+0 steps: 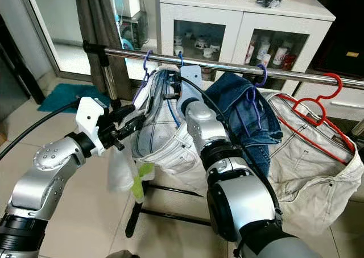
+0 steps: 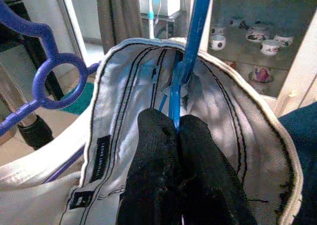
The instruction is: Hang hanger
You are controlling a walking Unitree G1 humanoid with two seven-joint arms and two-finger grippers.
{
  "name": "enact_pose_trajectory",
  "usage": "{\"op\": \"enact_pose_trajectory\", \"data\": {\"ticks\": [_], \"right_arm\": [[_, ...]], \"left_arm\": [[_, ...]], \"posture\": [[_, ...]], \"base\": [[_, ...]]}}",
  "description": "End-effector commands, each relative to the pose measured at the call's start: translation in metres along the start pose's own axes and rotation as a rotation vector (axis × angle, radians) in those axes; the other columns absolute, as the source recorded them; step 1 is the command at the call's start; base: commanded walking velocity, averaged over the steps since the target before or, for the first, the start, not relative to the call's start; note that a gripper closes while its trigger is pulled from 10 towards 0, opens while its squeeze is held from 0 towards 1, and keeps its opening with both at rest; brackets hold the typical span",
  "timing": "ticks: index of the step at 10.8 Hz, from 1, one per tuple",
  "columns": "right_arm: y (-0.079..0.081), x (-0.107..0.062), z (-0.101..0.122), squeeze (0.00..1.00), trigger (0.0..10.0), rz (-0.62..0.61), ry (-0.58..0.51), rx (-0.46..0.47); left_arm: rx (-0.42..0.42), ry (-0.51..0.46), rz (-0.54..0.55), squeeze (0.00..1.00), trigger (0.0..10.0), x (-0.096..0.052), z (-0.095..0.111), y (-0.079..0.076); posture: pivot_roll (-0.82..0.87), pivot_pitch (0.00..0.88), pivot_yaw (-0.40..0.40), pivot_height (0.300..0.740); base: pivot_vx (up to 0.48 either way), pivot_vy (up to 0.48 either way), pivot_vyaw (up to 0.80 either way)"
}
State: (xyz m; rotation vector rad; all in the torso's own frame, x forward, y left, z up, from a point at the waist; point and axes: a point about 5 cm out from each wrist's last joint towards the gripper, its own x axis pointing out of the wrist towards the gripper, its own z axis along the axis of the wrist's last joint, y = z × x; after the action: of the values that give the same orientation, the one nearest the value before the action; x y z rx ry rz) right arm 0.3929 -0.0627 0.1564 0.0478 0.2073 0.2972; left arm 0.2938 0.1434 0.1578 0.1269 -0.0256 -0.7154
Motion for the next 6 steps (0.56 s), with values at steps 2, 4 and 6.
{"op": "enact_pose_trajectory", "data": {"ticks": [2, 4, 6], "right_arm": [[0.0004, -0.0008, -0.0138, 0.00, 10.0, 0.014, 0.064, -0.011], [0.0011, -0.0009, -0.0136, 0.00, 10.0, 0.019, 0.058, -0.013], [0.0020, -0.0010, -0.0128, 0.00, 10.0, 0.025, 0.051, -0.013]], "left_arm": [[0.008, -0.008, -0.015, 0.00, 10.0, -0.0001, 0.0031, -0.0036], [0.007, -0.006, -0.014, 0.00, 10.0, -0.0007, 0.0022, -0.0040], [0.007, -0.005, -0.012, 0.00, 10.0, -0.0009, 0.0019, -0.0037]], "posture": [[0.01, 0.013, -0.029, 0.740], [0.01, 0.015, -0.032, 0.740], [0.01, 0.023, -0.035, 0.740]], "base": [[0.000, 0.000, 0.00], [0.000, 0.000, 0.00], [0.000, 0.000, 0.00]]}}
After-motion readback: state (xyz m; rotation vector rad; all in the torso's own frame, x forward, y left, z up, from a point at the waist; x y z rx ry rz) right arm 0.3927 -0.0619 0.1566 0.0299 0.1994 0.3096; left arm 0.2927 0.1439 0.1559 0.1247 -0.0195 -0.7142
